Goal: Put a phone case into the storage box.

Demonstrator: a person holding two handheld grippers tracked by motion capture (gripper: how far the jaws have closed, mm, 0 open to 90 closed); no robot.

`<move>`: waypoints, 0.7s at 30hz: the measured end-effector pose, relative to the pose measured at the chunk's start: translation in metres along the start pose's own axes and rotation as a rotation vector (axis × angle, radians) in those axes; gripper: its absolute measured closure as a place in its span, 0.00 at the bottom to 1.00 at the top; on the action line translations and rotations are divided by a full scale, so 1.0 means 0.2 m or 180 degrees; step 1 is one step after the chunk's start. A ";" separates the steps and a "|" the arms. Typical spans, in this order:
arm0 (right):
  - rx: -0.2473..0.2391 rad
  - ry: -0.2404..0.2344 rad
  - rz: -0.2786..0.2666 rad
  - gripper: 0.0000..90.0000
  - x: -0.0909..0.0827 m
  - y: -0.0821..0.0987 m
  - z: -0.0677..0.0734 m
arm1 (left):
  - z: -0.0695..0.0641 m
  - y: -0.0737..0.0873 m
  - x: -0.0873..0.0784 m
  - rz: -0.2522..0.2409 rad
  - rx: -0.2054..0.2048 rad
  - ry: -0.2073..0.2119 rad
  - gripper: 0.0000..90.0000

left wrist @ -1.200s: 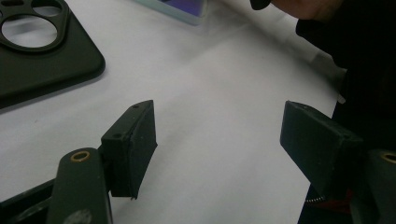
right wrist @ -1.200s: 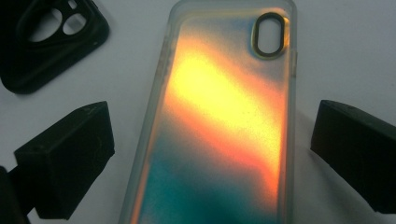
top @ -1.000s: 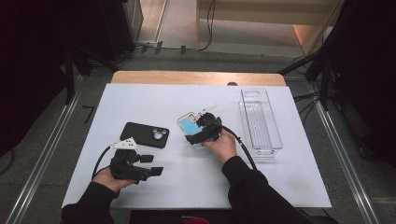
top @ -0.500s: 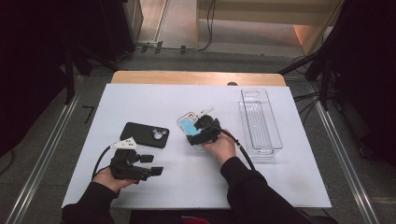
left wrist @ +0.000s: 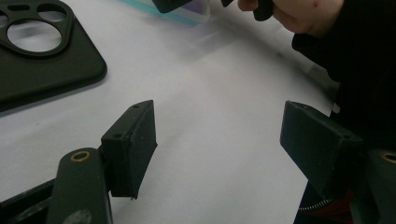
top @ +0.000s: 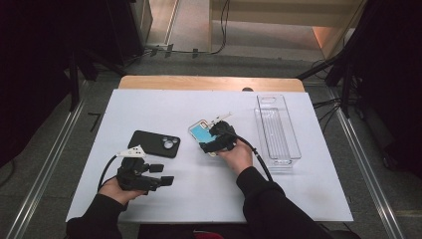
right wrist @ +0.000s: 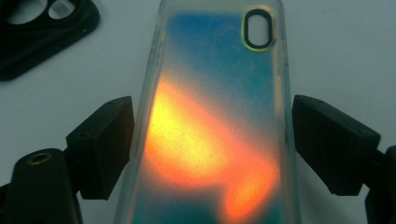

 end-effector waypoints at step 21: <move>-0.0001 -0.0408 -0.0303 0.16 -0.35 -0.03 0.08 | -0.02 -0.07 0.01 -0.0051 -0.0287 -0.0044 0.30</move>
Point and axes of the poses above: each handheld gripper's, and its own axes: x roughly forward along the jaws, y roughly out of its underside, z roughly to its left, the point moved 10 cm from there along x, roughly forward along the jaws, and after that the axes turned 7 degrees about y, right-handed, at the moved point
